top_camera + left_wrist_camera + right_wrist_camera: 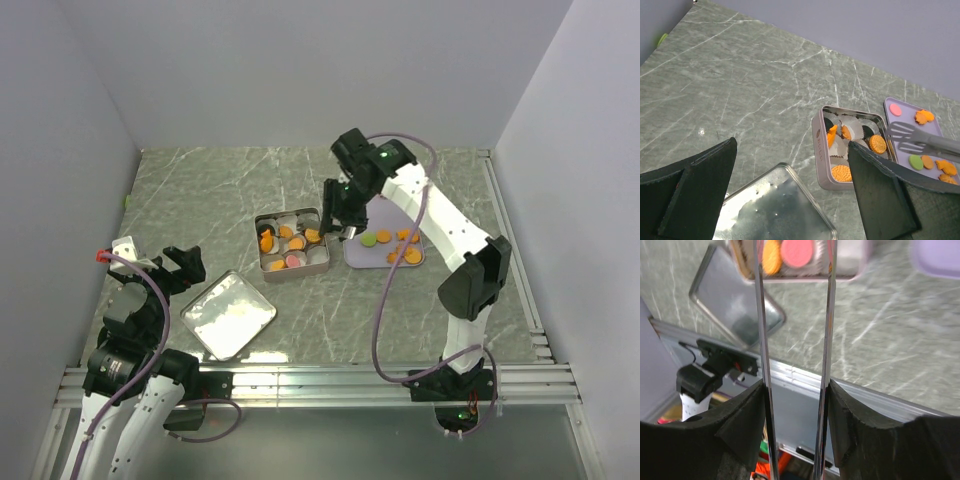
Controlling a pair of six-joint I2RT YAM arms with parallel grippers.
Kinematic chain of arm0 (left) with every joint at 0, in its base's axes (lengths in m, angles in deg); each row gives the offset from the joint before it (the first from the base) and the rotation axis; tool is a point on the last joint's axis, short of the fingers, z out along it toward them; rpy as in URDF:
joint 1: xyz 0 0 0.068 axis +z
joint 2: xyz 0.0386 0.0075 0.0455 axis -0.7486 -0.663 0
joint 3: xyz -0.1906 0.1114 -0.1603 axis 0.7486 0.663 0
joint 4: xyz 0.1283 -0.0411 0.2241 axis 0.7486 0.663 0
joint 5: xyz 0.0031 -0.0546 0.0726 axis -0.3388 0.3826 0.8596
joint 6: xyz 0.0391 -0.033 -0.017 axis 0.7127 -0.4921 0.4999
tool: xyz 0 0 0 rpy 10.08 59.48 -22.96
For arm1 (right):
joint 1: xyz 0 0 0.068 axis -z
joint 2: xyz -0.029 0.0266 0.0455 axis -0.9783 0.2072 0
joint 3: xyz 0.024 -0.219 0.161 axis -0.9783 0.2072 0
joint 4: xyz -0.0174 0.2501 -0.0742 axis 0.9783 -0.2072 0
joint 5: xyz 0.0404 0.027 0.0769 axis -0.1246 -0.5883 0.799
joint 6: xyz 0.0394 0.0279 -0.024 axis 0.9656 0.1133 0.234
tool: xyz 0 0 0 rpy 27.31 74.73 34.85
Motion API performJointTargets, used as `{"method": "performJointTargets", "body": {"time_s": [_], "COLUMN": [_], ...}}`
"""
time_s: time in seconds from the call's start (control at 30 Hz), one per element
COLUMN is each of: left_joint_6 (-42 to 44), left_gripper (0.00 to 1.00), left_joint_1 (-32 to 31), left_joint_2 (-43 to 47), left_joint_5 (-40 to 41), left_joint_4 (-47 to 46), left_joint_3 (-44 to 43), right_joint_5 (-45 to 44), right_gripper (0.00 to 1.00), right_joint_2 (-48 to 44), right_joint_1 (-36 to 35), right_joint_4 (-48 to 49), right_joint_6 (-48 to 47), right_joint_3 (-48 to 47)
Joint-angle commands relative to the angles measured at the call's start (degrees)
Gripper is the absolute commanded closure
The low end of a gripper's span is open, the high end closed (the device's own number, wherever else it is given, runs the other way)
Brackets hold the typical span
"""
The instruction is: Pack the cookies
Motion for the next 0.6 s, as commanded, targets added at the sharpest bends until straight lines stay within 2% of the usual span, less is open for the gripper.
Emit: {"method": "performJointTargets", "body": {"time_s": [0.0, 0.27, 0.57], "left_joint_6": [0.34, 0.52, 0.69], "left_gripper": [0.01, 0.01, 0.01], "left_joint_1": [-0.03, -0.03, -0.03], "left_joint_2": [-0.22, -0.48, -0.48], "left_joint_5": [0.03, -0.58, -0.93], "left_joint_4": [-2.18, -2.27, -2.27], "left_joint_3": [-0.08, -0.08, 0.01], "right_joint_5": [-3.2, -8.74, -9.62], "right_gripper": [0.44, 0.44, 0.42], "right_joint_2": [-5.83, -12.51, -10.67], "right_joint_1": [4.38, 11.24, 12.48], "right_joint_4": [-2.28, -2.28, -0.08], "right_joint_6": [-1.77, -4.76, -5.38], "right_joint_3": [3.57, 14.75, 18.98]}}
